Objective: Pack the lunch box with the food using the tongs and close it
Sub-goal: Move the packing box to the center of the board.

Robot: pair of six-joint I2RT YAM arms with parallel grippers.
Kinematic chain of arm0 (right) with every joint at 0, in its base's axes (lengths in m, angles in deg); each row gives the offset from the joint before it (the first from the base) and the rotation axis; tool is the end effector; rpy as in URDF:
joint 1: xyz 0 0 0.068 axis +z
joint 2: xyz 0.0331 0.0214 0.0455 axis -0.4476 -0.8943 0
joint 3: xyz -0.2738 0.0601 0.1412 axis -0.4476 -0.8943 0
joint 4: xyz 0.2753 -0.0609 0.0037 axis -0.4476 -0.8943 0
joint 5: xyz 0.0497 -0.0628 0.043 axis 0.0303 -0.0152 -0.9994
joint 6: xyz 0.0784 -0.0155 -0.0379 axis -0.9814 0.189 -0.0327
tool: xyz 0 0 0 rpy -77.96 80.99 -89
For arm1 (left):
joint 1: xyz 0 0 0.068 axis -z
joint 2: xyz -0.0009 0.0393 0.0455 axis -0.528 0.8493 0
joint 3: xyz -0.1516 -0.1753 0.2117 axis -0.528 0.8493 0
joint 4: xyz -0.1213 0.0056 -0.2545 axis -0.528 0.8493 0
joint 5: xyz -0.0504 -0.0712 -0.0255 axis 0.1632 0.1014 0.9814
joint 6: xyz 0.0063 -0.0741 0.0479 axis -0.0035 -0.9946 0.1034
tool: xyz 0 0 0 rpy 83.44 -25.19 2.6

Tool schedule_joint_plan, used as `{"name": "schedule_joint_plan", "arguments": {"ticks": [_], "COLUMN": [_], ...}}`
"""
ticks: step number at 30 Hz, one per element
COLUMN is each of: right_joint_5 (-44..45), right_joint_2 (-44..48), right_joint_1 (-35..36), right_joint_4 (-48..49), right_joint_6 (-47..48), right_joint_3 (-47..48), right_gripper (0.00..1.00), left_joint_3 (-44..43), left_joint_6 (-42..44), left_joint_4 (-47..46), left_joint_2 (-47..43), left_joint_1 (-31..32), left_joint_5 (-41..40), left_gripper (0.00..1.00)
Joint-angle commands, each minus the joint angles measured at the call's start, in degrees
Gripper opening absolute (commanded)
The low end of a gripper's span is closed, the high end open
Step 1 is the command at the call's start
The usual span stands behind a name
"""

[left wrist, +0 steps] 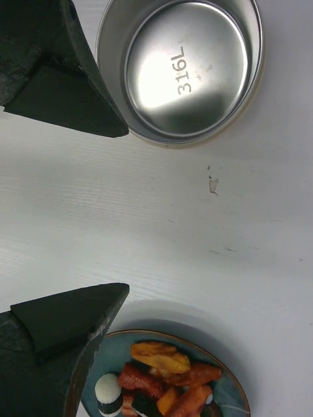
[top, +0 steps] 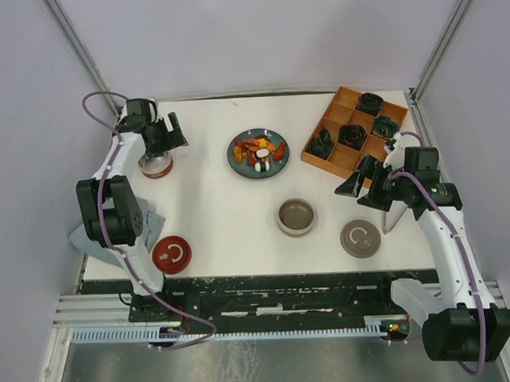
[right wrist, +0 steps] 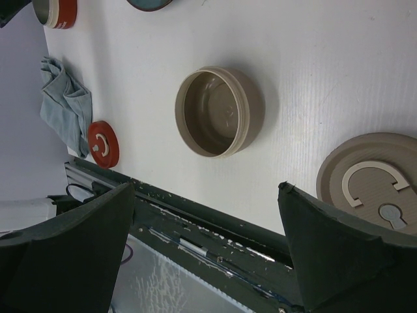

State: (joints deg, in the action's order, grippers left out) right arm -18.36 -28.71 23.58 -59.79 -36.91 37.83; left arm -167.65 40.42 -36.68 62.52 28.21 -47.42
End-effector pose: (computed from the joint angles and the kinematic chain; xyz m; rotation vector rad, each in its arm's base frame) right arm 0.2127 0.0329 0.3103 0.3901 2.3985 0.9222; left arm 0.4762 0.0167 0.2626 -0.3138 2.4153 -0.3008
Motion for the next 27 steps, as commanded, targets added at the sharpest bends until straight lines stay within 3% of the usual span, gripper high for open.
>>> {"name": "schedule_joint_plan", "arguments": {"ticks": [1,12,17,27], "right_joint_5": [-0.38,-0.24,-0.15,-0.46], "right_joint_2": [-0.06,-0.82,-0.70,-2.22], "right_joint_1": [0.02,0.02,0.03,0.02], "right_joint_4": [1.98,2.80,3.42,4.39], "right_joint_6": [0.91,0.85,0.50,0.39], "right_joint_3": [0.23,-0.75,-1.75,-2.13], "right_gripper": [0.99,0.99,0.99,0.99], "left_joint_3": [-1.68,-4.68,-3.44,7.56], "left_joint_6": [4.67,5.34,4.55,2.83], "left_joint_4": [0.24,0.57,1.21,-0.17], "left_joint_2": [1.73,7.78,6.34,-0.45], "left_joint_1": [-0.18,-0.76,-0.82,0.33], "left_joint_5": [-2.21,-0.94,6.12,15.37], "left_gripper": [0.99,0.97,0.96,0.93]}}
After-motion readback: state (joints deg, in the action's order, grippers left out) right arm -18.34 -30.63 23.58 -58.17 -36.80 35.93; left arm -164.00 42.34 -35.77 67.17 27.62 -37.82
